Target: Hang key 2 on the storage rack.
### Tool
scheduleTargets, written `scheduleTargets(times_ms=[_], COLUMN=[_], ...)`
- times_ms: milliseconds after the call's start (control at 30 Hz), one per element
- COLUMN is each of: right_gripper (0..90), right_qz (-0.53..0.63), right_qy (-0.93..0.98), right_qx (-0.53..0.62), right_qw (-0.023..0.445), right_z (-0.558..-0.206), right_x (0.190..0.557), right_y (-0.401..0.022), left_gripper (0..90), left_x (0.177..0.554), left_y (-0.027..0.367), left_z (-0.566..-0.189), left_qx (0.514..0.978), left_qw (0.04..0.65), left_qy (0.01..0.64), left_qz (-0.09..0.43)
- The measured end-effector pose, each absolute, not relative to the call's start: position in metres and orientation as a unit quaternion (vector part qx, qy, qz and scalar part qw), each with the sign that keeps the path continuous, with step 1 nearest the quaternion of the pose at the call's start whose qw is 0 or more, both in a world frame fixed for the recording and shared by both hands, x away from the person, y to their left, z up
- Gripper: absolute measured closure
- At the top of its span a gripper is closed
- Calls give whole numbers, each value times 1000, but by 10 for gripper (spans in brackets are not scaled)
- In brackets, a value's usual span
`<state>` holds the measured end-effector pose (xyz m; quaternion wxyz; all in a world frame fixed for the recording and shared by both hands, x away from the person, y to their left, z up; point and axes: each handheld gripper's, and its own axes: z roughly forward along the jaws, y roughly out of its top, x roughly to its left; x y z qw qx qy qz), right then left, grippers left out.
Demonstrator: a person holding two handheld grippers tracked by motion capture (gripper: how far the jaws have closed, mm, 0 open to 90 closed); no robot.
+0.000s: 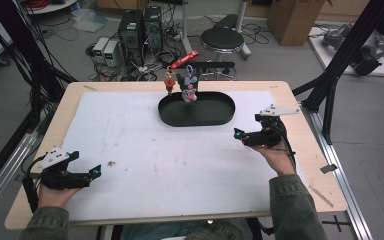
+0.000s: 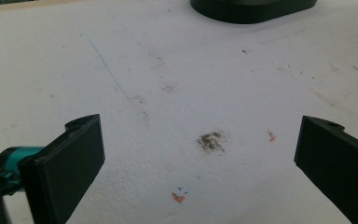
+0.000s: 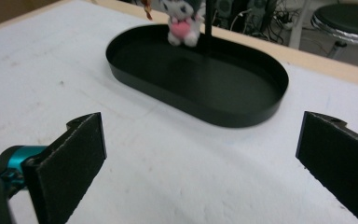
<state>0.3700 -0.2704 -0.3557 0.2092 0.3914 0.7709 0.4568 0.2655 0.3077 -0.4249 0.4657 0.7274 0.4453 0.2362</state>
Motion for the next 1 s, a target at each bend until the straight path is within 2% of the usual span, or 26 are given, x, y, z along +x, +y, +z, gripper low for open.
scheduleTargets(times_ms=[367, 1000], right_gripper=[5, 5], right_qz=[455, 449], right_qy=[765, 774], right_qx=[402, 393], right_qw=[216, 213], right_z=[-384, -409], right_x=[355, 335], right_y=[-291, -310], left_gripper=[20, 20], left_x=[266, 260], left_y=[309, 316], left_z=[-427, -427], left_qx=[729, 722], left_qw=[463, 460], left_qy=[446, 457], left_qz=[235, 242])
